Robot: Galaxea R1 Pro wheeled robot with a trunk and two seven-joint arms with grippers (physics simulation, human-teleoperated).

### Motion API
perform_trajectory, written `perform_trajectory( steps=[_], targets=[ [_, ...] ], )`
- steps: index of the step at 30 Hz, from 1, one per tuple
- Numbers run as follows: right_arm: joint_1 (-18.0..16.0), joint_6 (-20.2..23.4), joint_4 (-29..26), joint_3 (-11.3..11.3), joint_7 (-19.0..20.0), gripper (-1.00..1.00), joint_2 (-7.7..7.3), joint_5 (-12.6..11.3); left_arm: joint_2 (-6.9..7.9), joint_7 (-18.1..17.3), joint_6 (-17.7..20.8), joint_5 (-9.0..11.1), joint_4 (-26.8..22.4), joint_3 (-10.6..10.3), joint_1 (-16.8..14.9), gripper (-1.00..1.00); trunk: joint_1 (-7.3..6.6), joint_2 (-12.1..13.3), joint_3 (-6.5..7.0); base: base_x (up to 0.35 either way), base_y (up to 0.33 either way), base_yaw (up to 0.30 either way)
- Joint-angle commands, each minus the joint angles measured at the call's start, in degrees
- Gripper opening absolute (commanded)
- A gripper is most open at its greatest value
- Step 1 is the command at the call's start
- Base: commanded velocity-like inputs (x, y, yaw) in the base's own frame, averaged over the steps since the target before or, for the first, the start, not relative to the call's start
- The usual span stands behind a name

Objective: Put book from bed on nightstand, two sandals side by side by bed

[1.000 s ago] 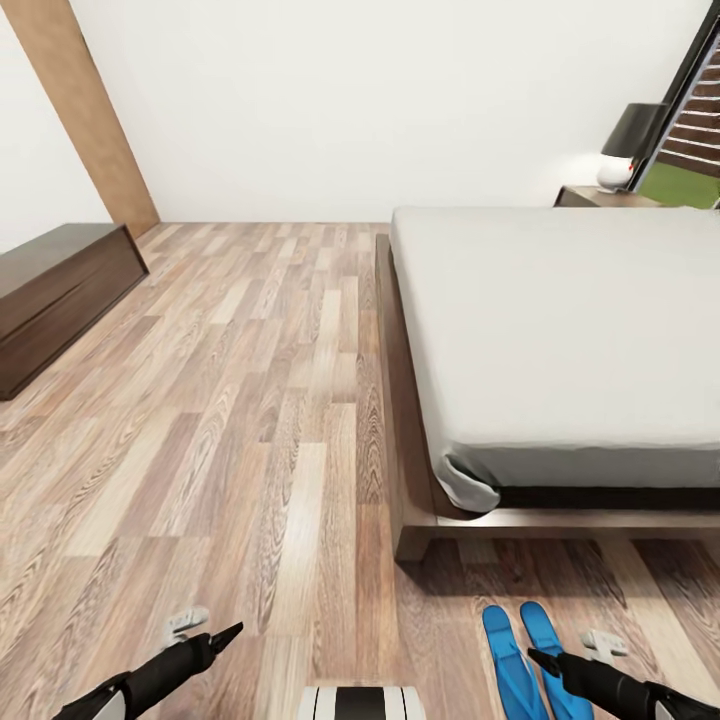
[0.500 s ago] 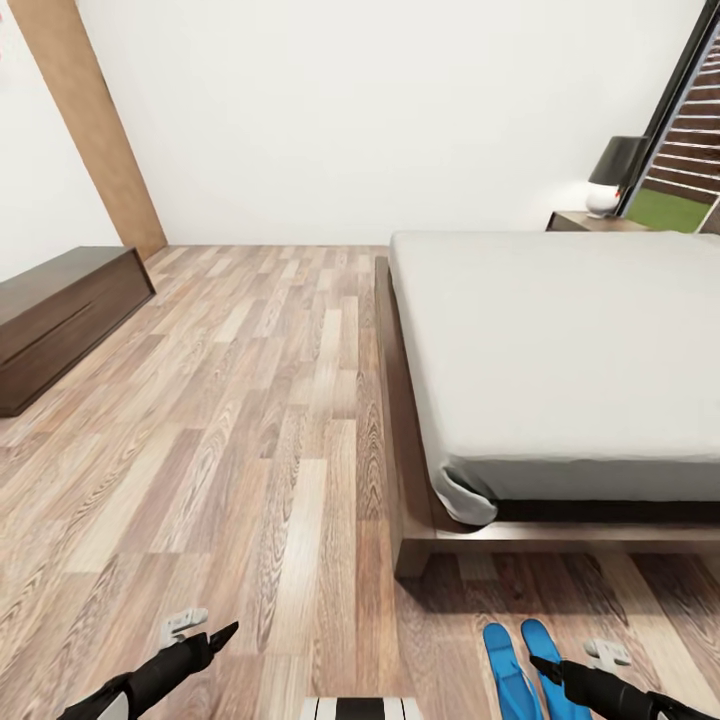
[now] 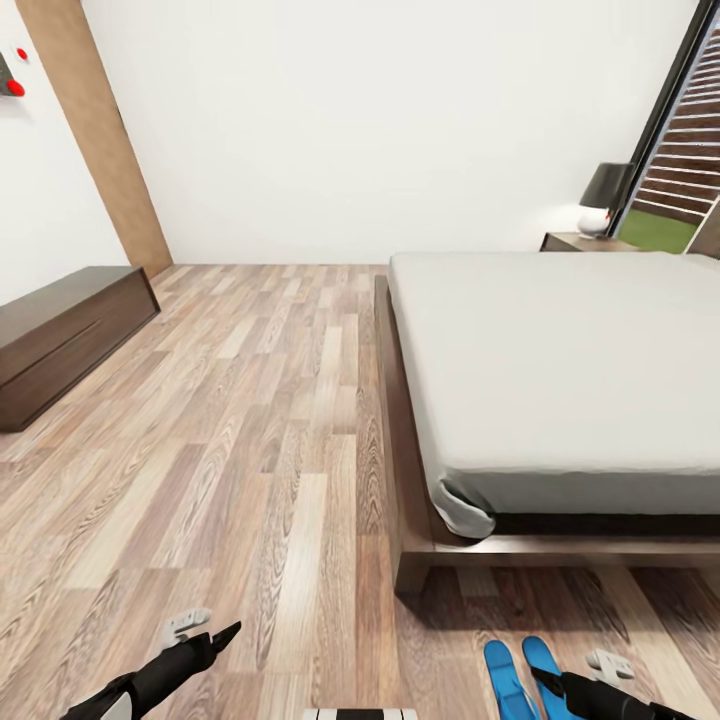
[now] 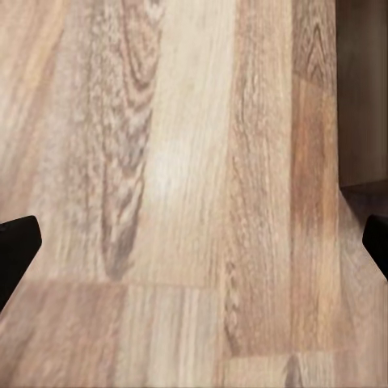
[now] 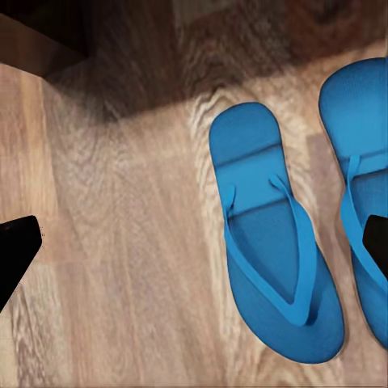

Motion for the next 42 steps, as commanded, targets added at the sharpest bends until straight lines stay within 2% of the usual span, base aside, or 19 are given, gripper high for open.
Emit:
perform_trajectory(
  steps=[1,34,35,36,38,39,40,41,42],
  targets=[
    [-0.01,0.59,-0.02,-0.21,0.25,1.00,0.00,-0.40,0.03,-0.16,-0.18,0.46,0.10,-0.30,-0.03,1.00,-0.24,0.40,0.14,0.000,0.000,0.000],
    [-0.01,0.59,1.28,-0.08,0.14,1.00,0.40,-0.21,-0.22,0.11,-0.18,0.40,0.33,-0.35,-0.03,1.00,-7.48,13.63,6.06,0.000,0.000,0.000],
    [-0.01,0.59,3.08,-0.01,0.02,1.00,1.92,-0.13,-0.75,1.11,-0.18,0.31,1.15,-0.37,-0.03,1.00,-7.70,14.04,6.24,0.000,0.000,0.000],
    [-0.01,0.57,3.64,0.00,-0.02,1.00,2.67,-0.10,-1.00,1.59,-0.18,0.29,1.39,-0.37,-0.03,1.00,-7.92,14.44,6.42,0.000,0.000,0.000],
    [-0.01,0.01,5.29,0.07,-1.39,1.00,6.80,-0.02,-2.36,4.67,-0.21,0.20,1.98,-0.38,-0.03,1.00,-8.36,15.24,6.78,0.000,0.000,0.000],
    [-0.01,-0.96,5.95,0.11,-3.83,1.00,9.46,0.01,-3.49,7.30,-0.24,0.16,2.18,-0.38,-0.03,1.00,-8.58,15.64,6.96,0.000,0.000,0.000],
    [-0.01,-1.37,6.10,0.12,-4.94,1.00,10.17,0.02,-3.89,8.20,-0.25,0.13,2.22,-0.40,-0.03,1.00,-8.80,16.04,7.14,0.000,0.000,0.000],
    [-0.01,-2.63,6.43,0.15,-9.21,1.00,11.73,0.07,-5.21,10.80,-0.26,0.03,2.32,-0.77,-0.03,1.00,-9.02,16.44,7.32,0.000,0.000,0.000],
    [-0.01,-2.95,6.50,0.15,-10.46,1.00,12.08,0.08,-5.58,11.52,-0.28,-0.06,2.35,-0.97,-0.03,1.00,-9.24,16.84,7.50,0.000,0.000,0.000]
  ],
)
